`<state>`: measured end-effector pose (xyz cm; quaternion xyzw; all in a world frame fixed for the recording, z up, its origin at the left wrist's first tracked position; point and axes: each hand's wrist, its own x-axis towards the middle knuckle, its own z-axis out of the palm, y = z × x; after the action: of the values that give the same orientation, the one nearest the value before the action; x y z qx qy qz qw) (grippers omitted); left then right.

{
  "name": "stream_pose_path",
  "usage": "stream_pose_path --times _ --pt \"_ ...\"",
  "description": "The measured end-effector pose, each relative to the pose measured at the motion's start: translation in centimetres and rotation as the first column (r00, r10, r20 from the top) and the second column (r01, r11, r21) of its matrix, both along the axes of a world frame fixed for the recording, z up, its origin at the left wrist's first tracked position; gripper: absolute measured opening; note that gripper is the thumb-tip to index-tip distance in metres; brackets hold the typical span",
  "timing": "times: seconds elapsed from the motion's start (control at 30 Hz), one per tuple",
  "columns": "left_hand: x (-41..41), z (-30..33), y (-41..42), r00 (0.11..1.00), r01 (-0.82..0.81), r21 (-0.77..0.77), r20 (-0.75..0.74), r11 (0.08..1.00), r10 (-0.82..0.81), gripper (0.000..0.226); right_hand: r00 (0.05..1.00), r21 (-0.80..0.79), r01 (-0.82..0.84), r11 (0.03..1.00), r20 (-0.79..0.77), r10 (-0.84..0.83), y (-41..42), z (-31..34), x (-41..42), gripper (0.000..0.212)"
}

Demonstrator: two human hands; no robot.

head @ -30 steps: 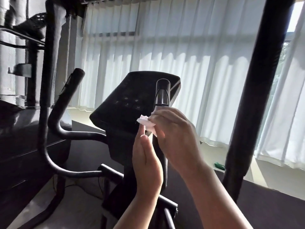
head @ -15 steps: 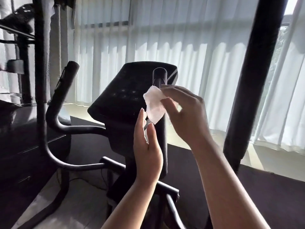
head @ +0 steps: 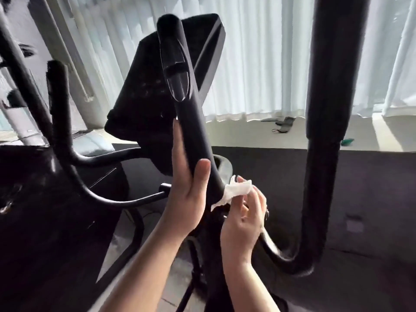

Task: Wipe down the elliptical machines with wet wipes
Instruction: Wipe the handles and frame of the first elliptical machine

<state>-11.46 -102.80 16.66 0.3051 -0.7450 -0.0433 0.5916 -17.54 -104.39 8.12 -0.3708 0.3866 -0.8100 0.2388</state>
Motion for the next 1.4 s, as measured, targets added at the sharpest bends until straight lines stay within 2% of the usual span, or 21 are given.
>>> stream_pose_path --times 0.1,0.23,0.33,0.43,0.47,0.53,0.63,0.73,0.83,0.9,1.0,1.07,1.13,1.2,1.27,1.33,1.4 --pt "-0.2 -0.4 0.3 1.0 -0.004 0.041 -0.017 0.999 0.004 0.06 0.991 0.007 -0.106 0.994 0.08 0.105 -1.5 1.5 -0.8 0.024" --pt "0.2 -0.9 -0.1 0.986 0.058 0.159 -0.163 0.986 -0.032 0.051 0.962 -0.106 -0.245 0.964 0.098 0.255 0.6 0.4 -0.5 0.023" --pt "0.1 -0.8 0.2 0.979 0.092 0.216 -0.198 0.972 -0.049 0.059 0.963 -0.279 -0.213 0.936 0.099 0.249 2.3 1.2 -0.3 0.012" --pt "0.3 -0.9 0.3 0.97 0.146 0.233 -0.223 0.961 -0.094 0.059 0.977 -0.416 -0.196 0.888 -0.005 0.214 2.3 2.2 -0.7 0.014" --pt "0.4 -1.0 0.4 0.969 0.166 0.235 -0.222 0.958 -0.113 0.054 0.982 -0.414 -0.18 0.893 -0.029 0.185 1.7 2.0 -1.1 0.015" --pt "0.7 -0.8 0.5 0.965 0.19 0.263 -0.226 0.946 -0.131 0.045 0.989 -0.302 -0.137 0.943 0.005 0.146 -0.1 1.2 -1.7 0.015" --pt "1.0 -0.8 0.5 0.964 0.185 0.311 -0.24 0.932 -0.111 0.053 0.97 -0.107 -0.194 0.975 0.127 0.207 -1.4 -0.2 -1.2 0.012" --pt "1.1 -0.7 0.4 0.966 0.178 0.32 -0.236 0.931 -0.103 0.063 0.952 -0.142 -0.233 0.962 0.169 0.255 0.3 0.0 -0.2 0.015" --pt "1.0 -0.4 1.0 0.975 0.159 0.359 -0.204 0.92 -0.089 0.048 0.95 -0.221 -0.232 0.947 0.159 0.269 2.6 0.9 -0.2 0.013" --pt "1.2 -0.5 1.6 0.977 0.133 0.4 -0.206 0.907 -0.052 0.049 0.964 -0.3 -0.22 0.928 0.076 0.254 3.9 2.1 -0.3 0.014" --pt "1.8 -0.8 2.5 0.991 0.095 0.4 -0.122 0.912 -0.05 0.066 0.981 -0.46 -0.188 0.868 -0.045 0.188 4.6 5.5 -0.5 0.018" --pt "2.4 -0.5 3.4 0.988 0.098 0.39 -0.152 0.916 -0.041 0.073 0.988 -0.506 -0.137 0.852 -0.135 0.079 3.7 8.1 -0.5 0.014" --pt "3.3 -0.1 4.3 0.978 0.112 0.351 -0.204 0.93 -0.041 0.079 0.955 -0.507 -0.094 0.857 -0.289 -0.067 2.9 9.1 -0.2 0.013" --pt "3.8 -0.1 5.2 0.971 0.122 0.316 -0.236 0.941 -0.046 0.078 0.872 -0.54 -0.044 0.84 -0.432 -0.231 2.6 7.5 0.0 0.014" --pt "4.2 -0.7 5.7 0.965 0.124 0.298 -0.258 0.947 -0.045 0.074 0.793 -0.588 0.007 0.809 -0.49 -0.362 2.8 4.7 -0.4 0.016" --pt "4.2 -1.7 6.1 0.966 0.117 0.307 -0.257 0.945 -0.036 0.071 0.755 -0.596 0.046 0.801 -0.504 -0.419 3.0 2.6 -1.3 0.015" --pt "4.0 -3.3 6.3 0.965 0.124 0.341 -0.259 0.932 -0.034 0.072 0.766 -0.526 0.066 0.848 -0.518 -0.381 3.1 0.8 -1.7 0.013"
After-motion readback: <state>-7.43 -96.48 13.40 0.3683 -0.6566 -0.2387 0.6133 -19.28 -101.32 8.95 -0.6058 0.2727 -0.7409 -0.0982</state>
